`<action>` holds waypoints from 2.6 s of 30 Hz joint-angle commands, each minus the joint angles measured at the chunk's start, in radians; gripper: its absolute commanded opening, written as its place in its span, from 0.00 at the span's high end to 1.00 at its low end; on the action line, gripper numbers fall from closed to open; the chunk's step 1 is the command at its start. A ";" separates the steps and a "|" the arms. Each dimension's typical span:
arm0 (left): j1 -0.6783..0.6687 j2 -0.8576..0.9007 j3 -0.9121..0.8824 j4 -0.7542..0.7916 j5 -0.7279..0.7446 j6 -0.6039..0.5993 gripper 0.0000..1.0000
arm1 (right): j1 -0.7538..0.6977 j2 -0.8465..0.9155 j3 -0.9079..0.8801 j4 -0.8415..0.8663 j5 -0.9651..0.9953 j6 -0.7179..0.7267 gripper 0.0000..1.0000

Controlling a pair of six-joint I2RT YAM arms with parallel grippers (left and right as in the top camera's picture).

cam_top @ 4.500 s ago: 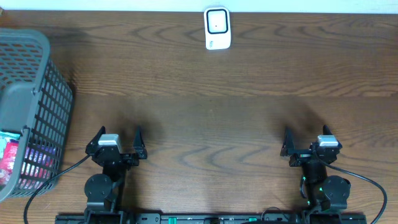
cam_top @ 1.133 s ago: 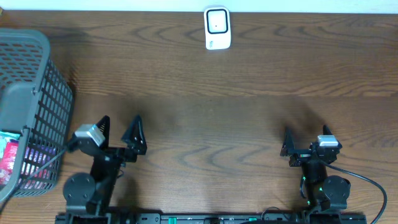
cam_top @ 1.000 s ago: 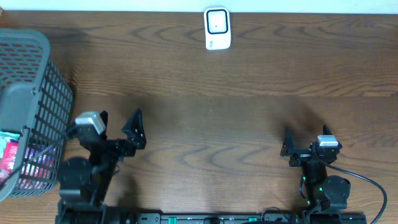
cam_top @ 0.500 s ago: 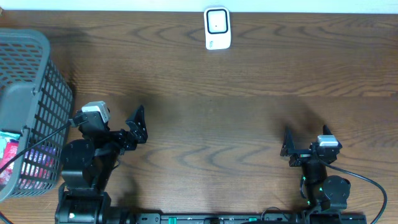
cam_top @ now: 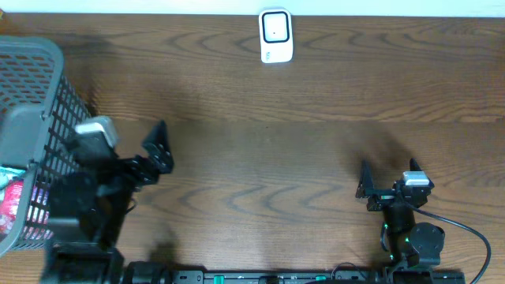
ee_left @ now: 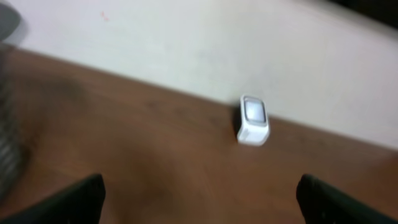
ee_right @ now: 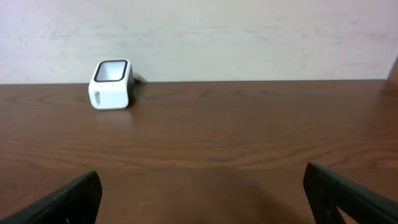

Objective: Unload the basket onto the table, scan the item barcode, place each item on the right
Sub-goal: 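Move the left gripper into the basket and grasp the pink snack bag, then carry the pink bag with the left gripper and drop it near the scanner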

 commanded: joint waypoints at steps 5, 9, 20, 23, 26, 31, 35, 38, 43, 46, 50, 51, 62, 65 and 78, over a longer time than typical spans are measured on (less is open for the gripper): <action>0.027 0.375 0.528 -0.283 -0.250 0.036 0.02 | -0.007 -0.003 -0.002 -0.002 0.005 0.011 0.01; 0.122 0.582 0.762 -0.393 -0.241 -0.008 0.02 | -0.007 -0.003 -0.002 -0.002 0.005 0.011 0.01; 0.493 0.833 1.015 -0.581 -0.106 0.029 0.02 | -0.007 -0.003 -0.002 -0.002 0.005 0.011 0.01; 0.571 0.871 1.015 -0.620 -0.291 -0.151 0.02 | -0.007 -0.003 -0.002 -0.002 0.005 0.011 0.01; 0.674 0.908 1.015 -0.666 -0.294 -0.313 0.02 | -0.007 -0.003 -0.002 -0.002 0.005 0.011 0.01; 0.768 0.961 1.015 -0.710 -0.257 -0.335 0.02 | -0.007 -0.003 -0.002 -0.002 0.005 0.011 0.01; 0.777 1.014 0.981 -0.765 -0.344 -0.381 0.02 | -0.007 -0.003 -0.002 -0.002 0.005 0.011 0.01; 0.777 1.064 0.927 -0.774 -0.386 -0.426 0.02 | -0.007 -0.003 -0.002 -0.002 0.005 0.011 0.01; 0.777 1.165 0.849 -0.779 -0.401 -0.426 0.02 | -0.007 -0.003 -0.002 -0.002 0.005 0.011 0.01; 0.777 1.217 0.792 -0.772 -0.416 -0.426 0.02 | -0.007 -0.003 -0.002 -0.002 0.005 0.011 0.01; 0.777 1.264 0.716 -0.740 -0.416 -0.425 0.02 | -0.007 -0.003 -0.002 -0.002 0.005 0.011 0.01; 0.777 1.273 0.696 -0.729 -0.416 -0.425 0.02 | -0.007 -0.003 -0.002 -0.002 0.005 0.011 0.01; 0.777 1.297 0.504 -0.585 -0.467 -0.425 0.07 | -0.007 -0.003 -0.002 -0.002 0.005 0.011 0.01; 0.777 1.297 0.451 -0.544 -0.467 -0.425 0.08 | -0.007 -0.003 -0.002 -0.002 0.004 0.011 0.01; 0.777 1.234 0.523 -0.567 -0.439 -0.398 0.93 | -0.007 -0.003 -0.002 -0.002 0.005 0.011 0.01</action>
